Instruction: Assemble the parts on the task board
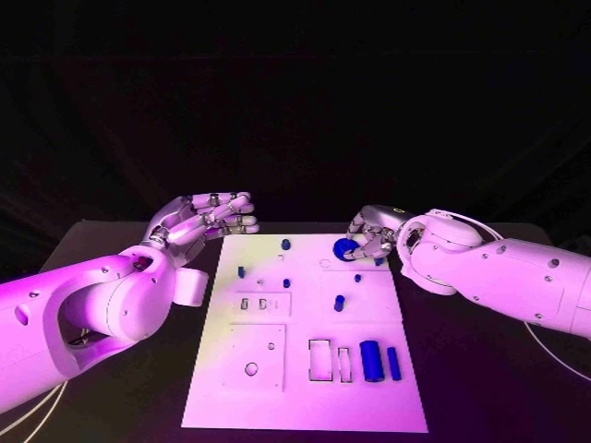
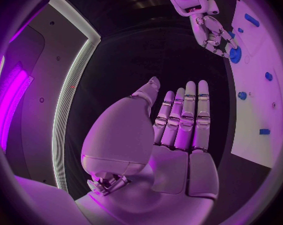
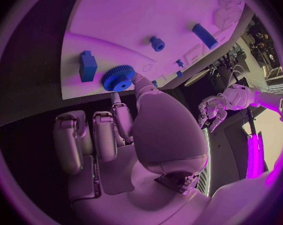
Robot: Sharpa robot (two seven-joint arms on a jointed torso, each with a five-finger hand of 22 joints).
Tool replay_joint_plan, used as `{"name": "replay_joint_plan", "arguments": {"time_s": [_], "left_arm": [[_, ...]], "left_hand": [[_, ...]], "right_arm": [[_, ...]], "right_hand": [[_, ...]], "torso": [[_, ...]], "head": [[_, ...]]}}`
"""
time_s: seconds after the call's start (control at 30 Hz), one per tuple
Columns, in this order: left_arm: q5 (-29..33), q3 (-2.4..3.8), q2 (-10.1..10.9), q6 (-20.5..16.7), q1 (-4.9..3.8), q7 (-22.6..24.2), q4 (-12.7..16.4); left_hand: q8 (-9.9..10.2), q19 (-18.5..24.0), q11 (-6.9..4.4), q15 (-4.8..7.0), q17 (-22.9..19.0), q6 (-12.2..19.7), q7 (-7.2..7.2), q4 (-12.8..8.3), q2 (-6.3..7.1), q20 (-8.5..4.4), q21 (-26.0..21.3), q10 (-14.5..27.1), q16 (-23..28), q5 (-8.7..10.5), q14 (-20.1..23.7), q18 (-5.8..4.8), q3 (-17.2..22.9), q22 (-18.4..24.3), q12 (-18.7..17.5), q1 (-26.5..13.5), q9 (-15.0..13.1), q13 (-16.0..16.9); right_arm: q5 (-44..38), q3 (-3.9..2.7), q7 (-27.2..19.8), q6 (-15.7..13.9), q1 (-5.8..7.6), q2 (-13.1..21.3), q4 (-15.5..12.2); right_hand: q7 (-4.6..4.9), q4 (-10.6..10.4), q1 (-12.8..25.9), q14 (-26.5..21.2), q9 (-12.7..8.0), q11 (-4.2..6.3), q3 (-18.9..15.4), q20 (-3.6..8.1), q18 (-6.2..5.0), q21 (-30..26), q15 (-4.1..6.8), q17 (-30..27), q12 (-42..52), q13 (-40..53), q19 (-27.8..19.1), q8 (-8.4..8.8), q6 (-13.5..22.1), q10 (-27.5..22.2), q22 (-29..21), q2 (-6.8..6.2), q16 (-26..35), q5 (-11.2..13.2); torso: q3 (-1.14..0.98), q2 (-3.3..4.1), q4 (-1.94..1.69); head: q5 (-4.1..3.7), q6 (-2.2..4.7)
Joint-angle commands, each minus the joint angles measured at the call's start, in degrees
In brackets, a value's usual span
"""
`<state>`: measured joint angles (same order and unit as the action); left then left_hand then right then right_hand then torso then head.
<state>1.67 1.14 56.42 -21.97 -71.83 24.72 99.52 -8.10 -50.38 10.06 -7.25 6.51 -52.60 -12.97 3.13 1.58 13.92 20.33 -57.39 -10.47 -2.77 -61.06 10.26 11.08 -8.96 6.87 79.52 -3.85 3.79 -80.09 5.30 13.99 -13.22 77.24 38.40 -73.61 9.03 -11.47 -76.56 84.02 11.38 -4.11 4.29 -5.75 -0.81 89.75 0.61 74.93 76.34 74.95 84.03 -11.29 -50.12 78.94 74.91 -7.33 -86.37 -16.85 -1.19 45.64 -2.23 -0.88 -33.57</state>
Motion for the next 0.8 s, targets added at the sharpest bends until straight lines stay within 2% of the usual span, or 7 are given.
{"name": "replay_joint_plan", "arguments": {"time_s": [0.03, 0.2, 0.53, 0.8], "left_arm": [[0.08, 0.04, -0.10, 1.22, -0.06, 0.19, 0.14], [0.08, 0.04, -0.09, 1.17, -0.06, 0.19, 0.18], [0.08, 0.04, -0.05, 1.52, -0.07, 0.02, 0.23], [0.08, 0.04, -0.02, 1.62, -0.07, -0.07, 0.21]], "left_hand": [[0.26, -0.41, 0.01, -0.10, 0.09, -0.38, -0.18, -0.27, -0.33, -0.05, 0.32, -0.32, 0.28, -0.19, -0.38, 0.26, -0.04, 0.04, -0.26, 0.13, 0.07, -0.05], [0.32, -0.40, 0.03, -0.10, 0.09, -0.36, -0.20, -0.33, -0.36, -0.06, 0.33, -0.30, 0.32, -0.19, -0.40, 0.26, -0.01, 0.04, -0.32, 0.18, 0.08, -0.06], [0.32, -0.40, 0.03, -0.10, 0.09, -0.36, -0.20, -0.33, -0.36, -0.06, 0.33, -0.30, 0.32, -0.19, -0.40, 0.26, -0.01, 0.04, -0.32, 0.18, 0.08, -0.06], [0.32, -0.40, 0.03, -0.10, 0.09, -0.36, -0.20, -0.33, -0.36, -0.06, 0.33, -0.30, 0.32, -0.19, -0.40, 0.26, -0.01, 0.04, -0.32, 0.18, 0.08, -0.06]], "right_arm": [[-0.39, 0.02, 0.39, 0.65, -0.08, -0.21, 0.40], [-0.31, 0.03, 0.24, 0.81, -0.11, -0.44, 0.87], [-1.08, 0.14, 0.11, 1.40, -0.18, -1.26, 1.97], [-3.22, 0.21, -0.30, 0.75, -0.38, -1.36, 1.65]], "right_hand": [[0.00, 0.07, -0.66, 4.94, 0.08, -0.03, 0.36, -0.31, 0.81, 0.25, -0.47, 9.91, 0.36, 1.90, 5.97, -0.28, 0.46, 0.33, 15.09, 0.30, -0.42, -0.42], [0.00, 0.21, -0.90, 4.96, 0.10, -0.02, 0.48, -0.31, 0.81, 0.25, -0.47, 10.07, 0.68, 2.21, 5.97, -0.41, 0.41, 0.53, 15.09, 0.48, -0.53, -0.53], [-0.02, 0.82, -1.70, 5.05, 0.16, -0.01, 0.81, -0.31, 0.81, 0.25, -0.46, 10.55, 1.46, 2.94, 5.97, -0.76, 0.25, 1.03, 15.09, 0.76, -0.87, -0.59], [-0.50, 1.59, -2.23, 5.08, 0.67, 0.36, 1.26, -0.06, 0.81, 0.25, -0.05, 10.80, 2.69, 4.09, 5.97, -2.31, -2.27, 2.02, 15.09, 1.44, -1.07, -0.43]], "torso": [[-0.05, 0.02, -0.01], [0.02, 0.02, -0.08], [-0.02, 0.02, -0.03], [0.02, 0.01, -0.04]], "head": [[0.06, -0.07], [-0.14, -0.15], [0.05, -0.35], [0.22, -0.52]]}}
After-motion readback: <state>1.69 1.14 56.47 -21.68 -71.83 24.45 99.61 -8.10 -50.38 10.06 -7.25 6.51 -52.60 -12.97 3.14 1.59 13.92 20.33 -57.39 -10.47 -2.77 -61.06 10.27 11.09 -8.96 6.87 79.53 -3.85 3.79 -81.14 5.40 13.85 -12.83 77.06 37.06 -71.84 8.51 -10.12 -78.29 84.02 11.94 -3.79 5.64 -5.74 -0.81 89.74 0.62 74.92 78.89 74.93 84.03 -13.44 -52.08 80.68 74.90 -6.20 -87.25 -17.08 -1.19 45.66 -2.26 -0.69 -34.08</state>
